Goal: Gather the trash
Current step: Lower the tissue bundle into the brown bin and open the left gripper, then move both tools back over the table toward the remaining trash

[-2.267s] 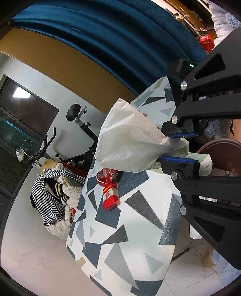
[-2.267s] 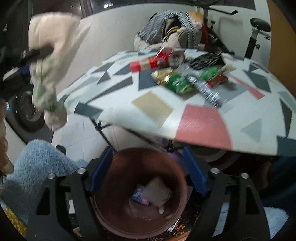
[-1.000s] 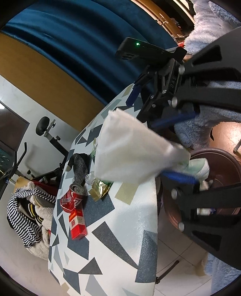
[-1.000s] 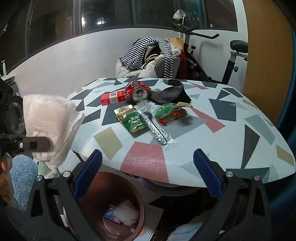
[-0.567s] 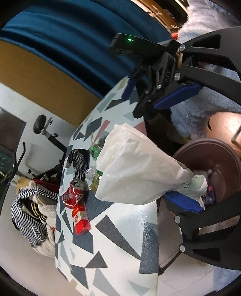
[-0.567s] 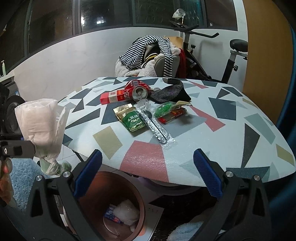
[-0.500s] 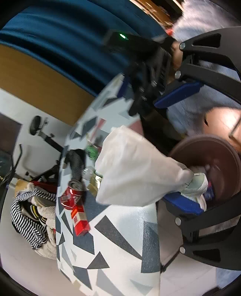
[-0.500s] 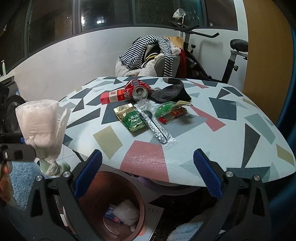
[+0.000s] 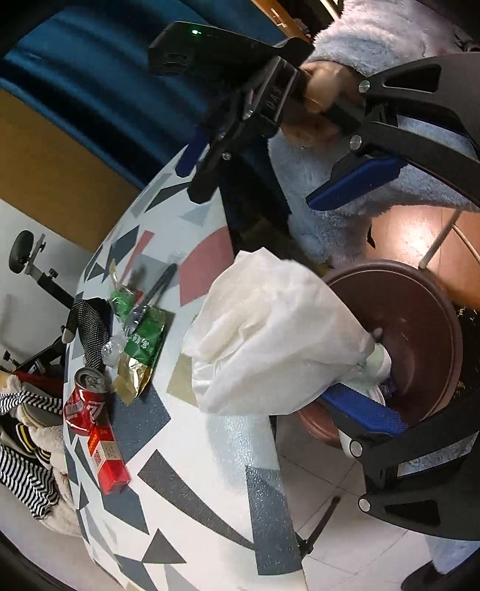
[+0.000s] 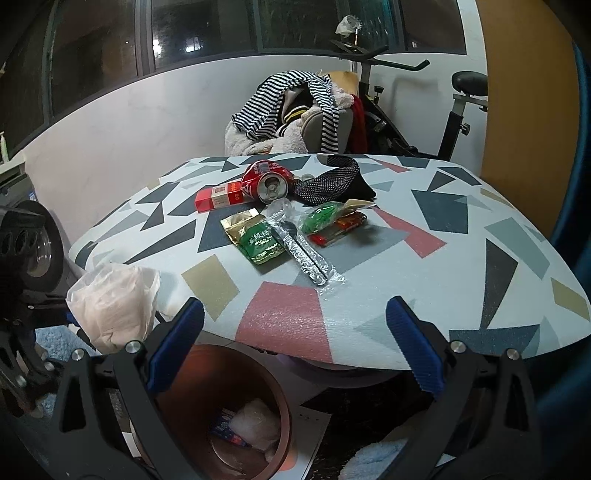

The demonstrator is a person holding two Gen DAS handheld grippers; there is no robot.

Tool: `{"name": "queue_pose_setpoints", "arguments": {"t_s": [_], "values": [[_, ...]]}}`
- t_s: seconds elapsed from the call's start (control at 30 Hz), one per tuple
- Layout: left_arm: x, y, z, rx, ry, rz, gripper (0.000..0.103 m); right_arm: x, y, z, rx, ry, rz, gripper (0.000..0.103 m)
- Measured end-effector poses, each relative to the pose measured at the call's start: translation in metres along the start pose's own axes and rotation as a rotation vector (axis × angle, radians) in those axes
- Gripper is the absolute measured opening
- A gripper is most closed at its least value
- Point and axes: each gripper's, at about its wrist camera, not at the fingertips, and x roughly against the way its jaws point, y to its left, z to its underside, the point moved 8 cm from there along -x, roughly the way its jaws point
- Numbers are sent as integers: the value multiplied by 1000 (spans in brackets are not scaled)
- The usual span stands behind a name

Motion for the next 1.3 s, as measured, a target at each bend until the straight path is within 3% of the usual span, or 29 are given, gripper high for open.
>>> {"name": "queue_pose_setpoints", "arguments": {"t_s": [0.1, 0.2, 0.23, 0.3, 0.33, 0.37, 0.4, 0.47, 0.5, 0.57, 0.6, 0.73, 0.97, 1.17, 1.3], "values": [[-8, 2, 7, 18, 52, -13, 91, -1, 0, 0, -2, 4, -1, 97], [-3, -9, 4, -1, 18, 59, 91, -1, 0, 1, 0, 6, -7, 97], [-3, -9, 3, -16, 9, 50, 91, -2, 1, 1, 1, 6, -6, 97], [-6, 5, 3, -3, 21, -60, 91, -3, 1, 1, 1, 10, -5, 97], [-6, 6, 4, 17, 35, -48, 90, -3, 0, 1, 1, 9, -5, 97], [-4, -2, 3, 17, 31, 16, 90, -3, 1, 1, 0, 9, -6, 97], [-1, -6, 3, -21, 12, 43, 91, -3, 0, 0, -2, 7, -6, 97], [-9, 10, 6, -39, 50, -91, 90, -4, 0, 1, -4, 8, -5, 97], [-10, 18, 7, 24, 69, -63, 88, -5, 0, 1, -7, 9, -5, 97], [2, 15, 0, 76, 3, 31, 88, -4, 0, 1, -8, 6, -8, 97], [5, 14, -3, 67, -16, 27, 88, -5, 0, 1, -9, 7, -7, 97], [15, 19, -10, 58, -60, -45, 88, -7, -1, 1, -12, 13, -4, 97], [53, 35, -40, 77, -228, -152, 88, -7, 0, 3, -5, 20, -7, 97], [74, 49, -61, 96, -309, -207, 89, -8, 2, 4, 0, 26, -6, 97], [86, 53, -69, 80, -361, -253, 97, -11, 2, 4, 7, 37, 4, 97]]}}
